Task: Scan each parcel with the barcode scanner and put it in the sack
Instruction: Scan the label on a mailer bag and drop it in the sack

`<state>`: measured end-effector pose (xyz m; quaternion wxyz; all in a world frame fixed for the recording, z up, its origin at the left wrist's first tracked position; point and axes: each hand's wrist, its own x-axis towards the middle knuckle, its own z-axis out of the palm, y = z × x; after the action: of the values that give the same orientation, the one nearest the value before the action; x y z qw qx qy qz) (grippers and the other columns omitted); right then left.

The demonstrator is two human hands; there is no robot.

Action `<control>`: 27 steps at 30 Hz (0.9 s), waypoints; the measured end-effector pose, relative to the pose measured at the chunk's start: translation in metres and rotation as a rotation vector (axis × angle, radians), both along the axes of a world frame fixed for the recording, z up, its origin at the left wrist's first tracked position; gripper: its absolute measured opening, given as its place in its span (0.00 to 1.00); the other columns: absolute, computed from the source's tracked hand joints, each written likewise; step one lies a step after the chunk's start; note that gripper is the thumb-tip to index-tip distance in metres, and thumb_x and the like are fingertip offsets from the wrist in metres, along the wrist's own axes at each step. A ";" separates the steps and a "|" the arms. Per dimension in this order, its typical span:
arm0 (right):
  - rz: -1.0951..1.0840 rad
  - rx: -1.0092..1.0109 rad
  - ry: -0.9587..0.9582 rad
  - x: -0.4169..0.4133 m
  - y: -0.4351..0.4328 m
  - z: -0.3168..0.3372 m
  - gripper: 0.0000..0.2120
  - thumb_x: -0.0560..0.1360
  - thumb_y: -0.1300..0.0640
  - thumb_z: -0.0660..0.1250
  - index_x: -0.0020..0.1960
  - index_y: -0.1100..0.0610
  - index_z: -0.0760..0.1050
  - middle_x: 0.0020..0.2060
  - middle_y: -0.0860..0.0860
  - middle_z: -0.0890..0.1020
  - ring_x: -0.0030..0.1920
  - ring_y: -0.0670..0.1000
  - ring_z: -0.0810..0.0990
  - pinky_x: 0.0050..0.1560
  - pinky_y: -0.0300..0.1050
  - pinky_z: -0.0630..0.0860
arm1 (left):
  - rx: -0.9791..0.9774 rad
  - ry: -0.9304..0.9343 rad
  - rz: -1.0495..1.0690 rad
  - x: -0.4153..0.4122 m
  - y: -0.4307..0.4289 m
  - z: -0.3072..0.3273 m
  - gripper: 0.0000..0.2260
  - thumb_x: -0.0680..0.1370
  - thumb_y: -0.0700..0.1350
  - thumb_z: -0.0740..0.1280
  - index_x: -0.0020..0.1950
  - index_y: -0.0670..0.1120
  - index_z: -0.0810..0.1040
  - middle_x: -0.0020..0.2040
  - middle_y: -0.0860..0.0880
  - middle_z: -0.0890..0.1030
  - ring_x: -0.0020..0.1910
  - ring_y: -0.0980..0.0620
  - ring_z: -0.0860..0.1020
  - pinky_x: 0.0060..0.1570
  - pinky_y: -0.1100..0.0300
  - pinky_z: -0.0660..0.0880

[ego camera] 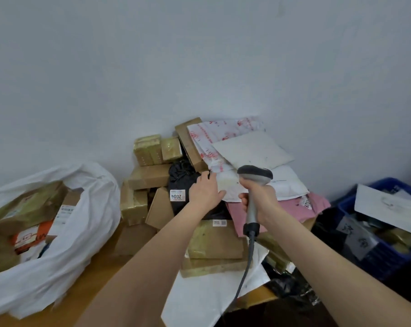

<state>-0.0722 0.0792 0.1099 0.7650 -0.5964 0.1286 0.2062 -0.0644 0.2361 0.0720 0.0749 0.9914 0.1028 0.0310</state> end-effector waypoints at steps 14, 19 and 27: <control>-0.098 0.033 0.015 0.120 -0.049 -0.002 0.06 0.74 0.58 0.71 0.45 0.60 0.75 0.22 0.52 0.76 0.21 0.47 0.72 0.24 0.37 0.72 | 0.053 0.094 -0.060 0.156 -0.077 -0.016 0.43 0.75 0.66 0.62 0.79 0.47 0.45 0.79 0.42 0.48 0.78 0.42 0.47 0.74 0.43 0.50; -0.102 0.047 0.047 0.142 -0.068 -0.010 0.07 0.74 0.59 0.71 0.41 0.60 0.74 0.22 0.53 0.76 0.21 0.47 0.72 0.23 0.37 0.72 | 0.362 0.103 -0.066 0.170 -0.082 -0.022 0.24 0.77 0.61 0.62 0.63 0.43 0.70 0.59 0.45 0.72 0.57 0.44 0.73 0.46 0.54 0.66; -0.060 0.093 0.041 0.149 -0.071 -0.007 0.07 0.75 0.59 0.71 0.42 0.60 0.74 0.23 0.52 0.76 0.21 0.47 0.72 0.24 0.38 0.72 | 0.449 -0.043 -0.273 0.147 -0.078 0.005 0.16 0.50 0.41 0.81 0.23 0.45 0.74 0.22 0.50 0.73 0.17 0.51 0.70 0.22 0.66 0.55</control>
<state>0.0770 0.0078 0.1033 0.7948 -0.5519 0.1527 0.2011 0.0829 0.1581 0.0774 -0.1415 0.9869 -0.0428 0.0640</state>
